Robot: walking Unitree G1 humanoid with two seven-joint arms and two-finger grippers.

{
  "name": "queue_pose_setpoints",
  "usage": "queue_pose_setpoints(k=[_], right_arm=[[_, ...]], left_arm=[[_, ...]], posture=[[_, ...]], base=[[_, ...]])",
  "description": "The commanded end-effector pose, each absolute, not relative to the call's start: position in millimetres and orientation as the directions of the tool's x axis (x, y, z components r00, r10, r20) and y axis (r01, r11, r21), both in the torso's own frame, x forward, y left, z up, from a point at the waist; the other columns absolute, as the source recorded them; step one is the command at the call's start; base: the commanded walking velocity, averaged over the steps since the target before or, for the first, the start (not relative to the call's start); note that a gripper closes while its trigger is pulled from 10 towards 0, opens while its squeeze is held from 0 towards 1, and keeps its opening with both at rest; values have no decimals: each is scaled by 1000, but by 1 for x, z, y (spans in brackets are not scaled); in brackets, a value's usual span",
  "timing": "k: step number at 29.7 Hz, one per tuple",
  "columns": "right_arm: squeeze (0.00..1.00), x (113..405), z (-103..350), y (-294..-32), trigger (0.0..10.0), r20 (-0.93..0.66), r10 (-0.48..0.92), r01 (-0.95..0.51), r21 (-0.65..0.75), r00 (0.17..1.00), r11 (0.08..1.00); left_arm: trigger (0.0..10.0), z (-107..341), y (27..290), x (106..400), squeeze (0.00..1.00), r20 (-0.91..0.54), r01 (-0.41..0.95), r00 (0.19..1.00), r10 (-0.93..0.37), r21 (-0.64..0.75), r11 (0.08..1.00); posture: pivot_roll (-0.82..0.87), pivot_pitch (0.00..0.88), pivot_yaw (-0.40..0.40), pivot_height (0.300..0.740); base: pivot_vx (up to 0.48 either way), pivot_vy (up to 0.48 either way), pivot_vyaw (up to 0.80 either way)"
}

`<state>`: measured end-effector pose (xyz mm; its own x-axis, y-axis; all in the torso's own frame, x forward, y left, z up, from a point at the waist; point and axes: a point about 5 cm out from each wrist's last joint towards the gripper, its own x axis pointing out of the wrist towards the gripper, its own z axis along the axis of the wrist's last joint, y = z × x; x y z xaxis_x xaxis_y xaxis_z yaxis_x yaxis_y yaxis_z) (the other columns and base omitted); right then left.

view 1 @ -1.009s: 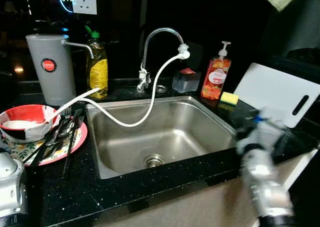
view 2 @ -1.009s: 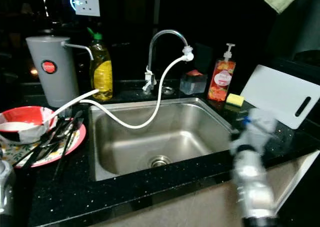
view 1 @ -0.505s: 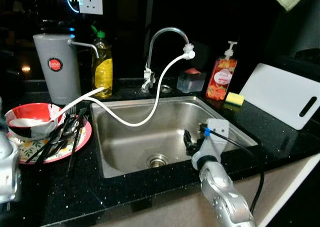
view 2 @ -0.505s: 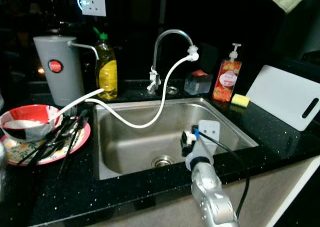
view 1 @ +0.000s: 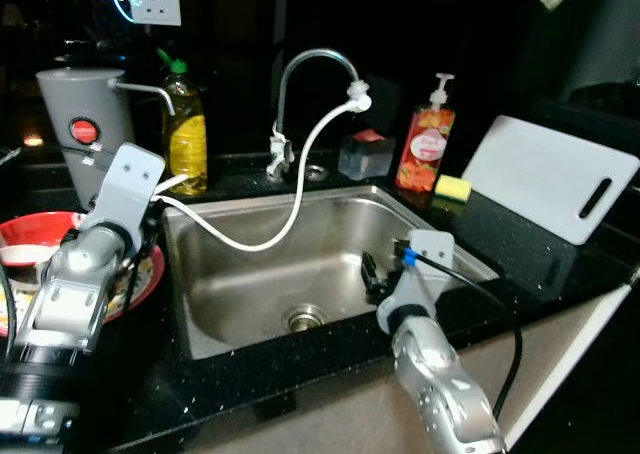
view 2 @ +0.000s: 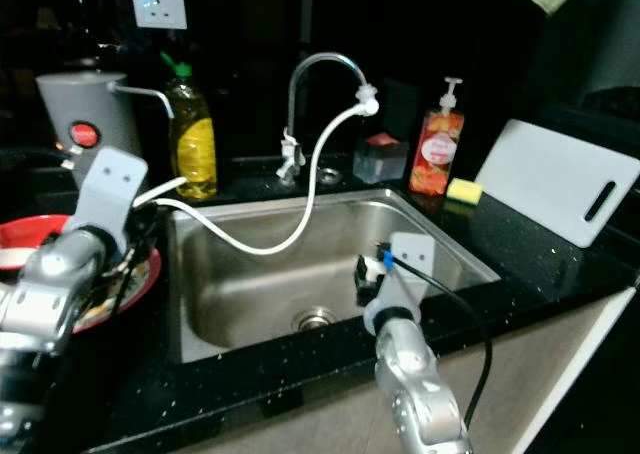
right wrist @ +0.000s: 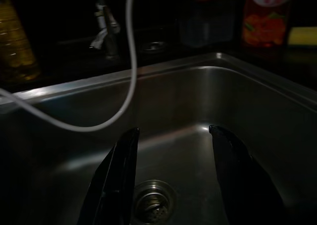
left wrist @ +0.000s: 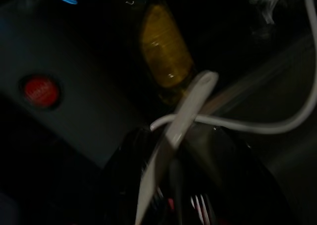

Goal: Kitchen organization

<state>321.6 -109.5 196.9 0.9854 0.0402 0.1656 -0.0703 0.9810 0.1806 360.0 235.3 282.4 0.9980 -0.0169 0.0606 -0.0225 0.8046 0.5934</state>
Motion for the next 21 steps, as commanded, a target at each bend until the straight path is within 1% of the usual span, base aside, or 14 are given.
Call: queue_pose_setpoints(k=[1, 2, 3, 4, 9, 10, 11, 13, 15, 19, 20, 21], right_arm=[[0, 321, 200, -111, 10000, 172, 32, -62, 172, 985, 983], [0, 320, 200, -111, 10000, 171, 31, -61, 173, 985, 983], [0, 320, 200, -111, 10000, 171, 31, -61, 173, 985, 983], [0, 320, 200, -111, 10000, 170, 30, -60, 174, 985, 983], [0, 320, 200, -112, 10000, 172, 26, -57, 176, 985, 983], [0, 320, 201, -112, 10000, 173, 25, -56, 176, 985, 983], [0, 320, 201, -112, 10000, 173, 25, -56, 176, 985, 983], [0, 320, 201, -112, 10000, 175, 24, -55, 175, 984, 983], [0, 321, 201, -112, 10000, 176, 23, -55, 174, 984, 983], [0, 321, 201, -112, 10000, 178, 24, -56, 174, 984, 983], [0, 321, 201, -112, 10000, 179, 25, -57, 174, 984, 983], [0, 321, 201, -112, 10000, 179, 26, -57, 174, 984, 983]], left_arm=[[10000, 279, 241, 362, 0, 11, -9, 1000, 2, 675, 738], [10000, 275, 244, 364, 0, -14, -3, 1000, 18, 714, 700], [10000, 275, 244, 364, 0, -14, -3, 1000, 18, 714, 700], [10000, 271, 250, 368, 0, -29, -22, 997, 65, 744, 668], [10000, 265, 258, 374, 0, -48, -46, 991, 122, 743, 668], [10000, 264, 261, 376, 0, -38, -66, 988, 149, 769, 636], [10000, 264, 261, 376, 0, -38, -66, 988, 149, 769, 636], [10000, 262, 266, 380, 0, -9, -103, 982, 189, 814, 572], [10000, 261, 267, 382, 0, 15, -121, 980, 196, 830, 544], [10000, 263, 266, 385, 0, 45, -146, 980, 192, 819, 555], [9451, 263, 265, 386, 0, 51, -156, 980, 194, 804, 574], [9490, 262, 265, 387, 0, 52, -160, 979, 195, 789, 593]], posture=[[-63, 0, -48, 740], [-65, 0, -47, 740], [-65, 0, -47, 740], [-68, 0, -45, 740], [-72, 0, -46, 740], [-73, 0, -46, 740], [-73, 0, -46, 740], [-73, 0, -47, 740], [-75, 0, -46, 740], [-75, 0, -46, 740], [-75, 0, -46, 740], [-77, 0, -46, 740]], base=[[0, 0, 0], [0, 0, 0], [0, 0, 0], [0, 0, 0], [0, 0, 0], [0, 0, 0], [0, 0, 0], [0, 0, 0], [0, 0, 0], [0, 0, 0], [0, 0, 0], [0, 0, 0]])
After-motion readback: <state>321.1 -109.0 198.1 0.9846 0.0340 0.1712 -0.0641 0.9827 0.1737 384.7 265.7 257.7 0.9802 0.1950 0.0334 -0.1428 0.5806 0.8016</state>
